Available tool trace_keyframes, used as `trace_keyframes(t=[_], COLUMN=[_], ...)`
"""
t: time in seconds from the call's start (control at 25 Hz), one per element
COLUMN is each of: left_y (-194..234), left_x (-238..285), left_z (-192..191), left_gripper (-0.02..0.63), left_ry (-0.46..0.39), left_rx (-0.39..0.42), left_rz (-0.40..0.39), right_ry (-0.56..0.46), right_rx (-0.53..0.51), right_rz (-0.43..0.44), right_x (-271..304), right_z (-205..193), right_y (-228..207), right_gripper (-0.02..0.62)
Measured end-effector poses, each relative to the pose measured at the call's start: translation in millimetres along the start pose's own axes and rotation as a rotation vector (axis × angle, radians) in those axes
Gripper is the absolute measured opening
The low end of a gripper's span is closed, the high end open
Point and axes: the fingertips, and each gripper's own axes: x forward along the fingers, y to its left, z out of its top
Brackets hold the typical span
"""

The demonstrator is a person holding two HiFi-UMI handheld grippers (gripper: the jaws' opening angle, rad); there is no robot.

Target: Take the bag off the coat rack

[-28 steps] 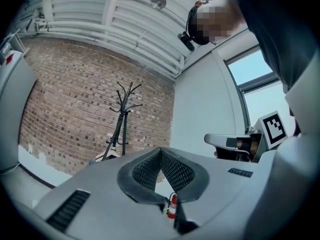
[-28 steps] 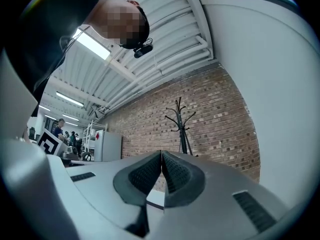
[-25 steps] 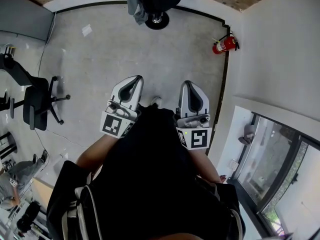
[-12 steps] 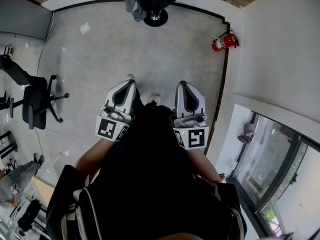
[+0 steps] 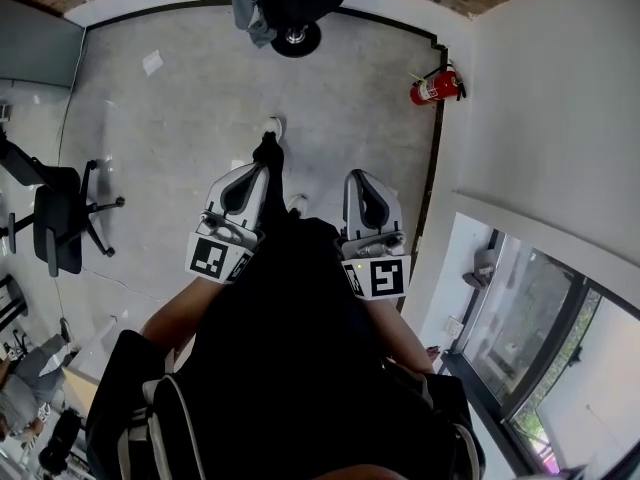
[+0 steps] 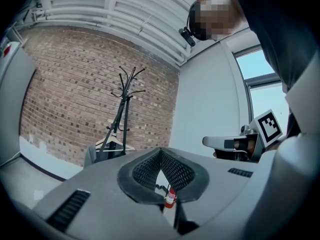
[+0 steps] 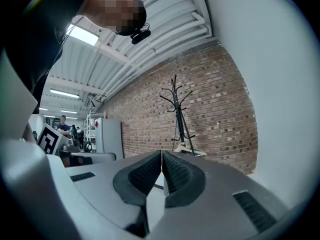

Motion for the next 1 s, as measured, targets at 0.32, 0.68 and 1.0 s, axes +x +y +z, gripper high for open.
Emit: trace_keyframes(t=[0.32,0.68,1.0], left_y=[28.2,92.4,141.5], left_x=[77.9,150.1,199.7], left_z=[18.5,49.0,84.8], left_gripper=[0.02,0.019,0.02], left_ry=[-0.004,0.009,-0.027], left_rx=[0.013,0.009,-0.027], left_rz=[-0.085,-0.125,-0.14], right_ry=[-0.042,-0.036,-0.059], right_rx=[-0.018,-0.035,-0.042], right_rz=[-0.094,-0.112,-0.15], right_x=[60.5,151.1,222.5], right_z=[22.8,46.6,71.5], right_y=[-49.9,-68.9,-95.1], right_gripper=[0.021,0.021,0.021])
